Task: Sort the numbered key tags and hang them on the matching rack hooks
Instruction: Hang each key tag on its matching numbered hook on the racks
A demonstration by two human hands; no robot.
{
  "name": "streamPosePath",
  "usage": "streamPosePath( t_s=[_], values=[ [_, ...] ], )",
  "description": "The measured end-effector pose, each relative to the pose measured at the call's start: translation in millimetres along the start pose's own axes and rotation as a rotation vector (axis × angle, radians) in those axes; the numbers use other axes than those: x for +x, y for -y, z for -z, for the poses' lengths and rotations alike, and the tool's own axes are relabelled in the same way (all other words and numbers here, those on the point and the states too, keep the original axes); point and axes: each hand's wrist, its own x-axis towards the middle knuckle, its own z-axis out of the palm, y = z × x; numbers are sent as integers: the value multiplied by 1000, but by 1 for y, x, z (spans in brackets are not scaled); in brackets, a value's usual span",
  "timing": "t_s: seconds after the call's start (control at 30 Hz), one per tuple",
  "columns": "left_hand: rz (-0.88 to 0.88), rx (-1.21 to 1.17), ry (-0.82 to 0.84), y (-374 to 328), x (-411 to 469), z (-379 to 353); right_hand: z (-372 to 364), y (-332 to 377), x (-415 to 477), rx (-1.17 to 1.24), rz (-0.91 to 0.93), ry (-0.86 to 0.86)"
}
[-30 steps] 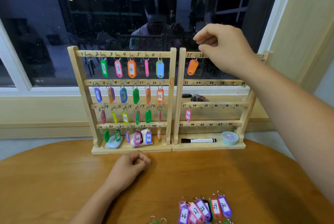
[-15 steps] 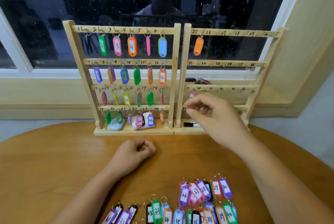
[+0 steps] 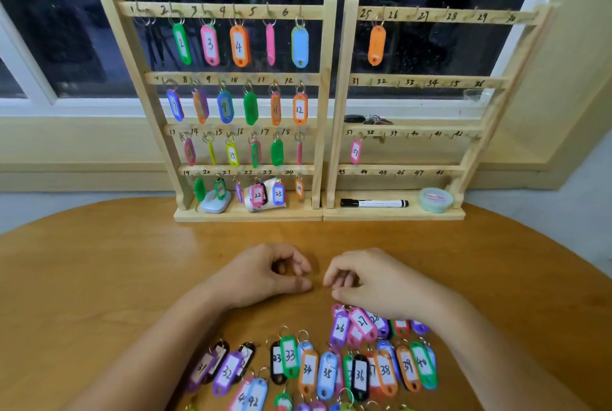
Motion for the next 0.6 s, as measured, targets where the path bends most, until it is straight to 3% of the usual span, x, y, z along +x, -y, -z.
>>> streamPosePath(
  t_s=[0.2,0.37,0.6],
  values=[
    [-93,256,104,-20,-2,-19,7,-5,-3,-24,-62,93],
    [-105,406,53,-30,-2,-34,5,-8,-2,-17,-80,114],
    [-94,360,42,-28,0,-35,-1,-8,2,10,-81,66]
  ],
)
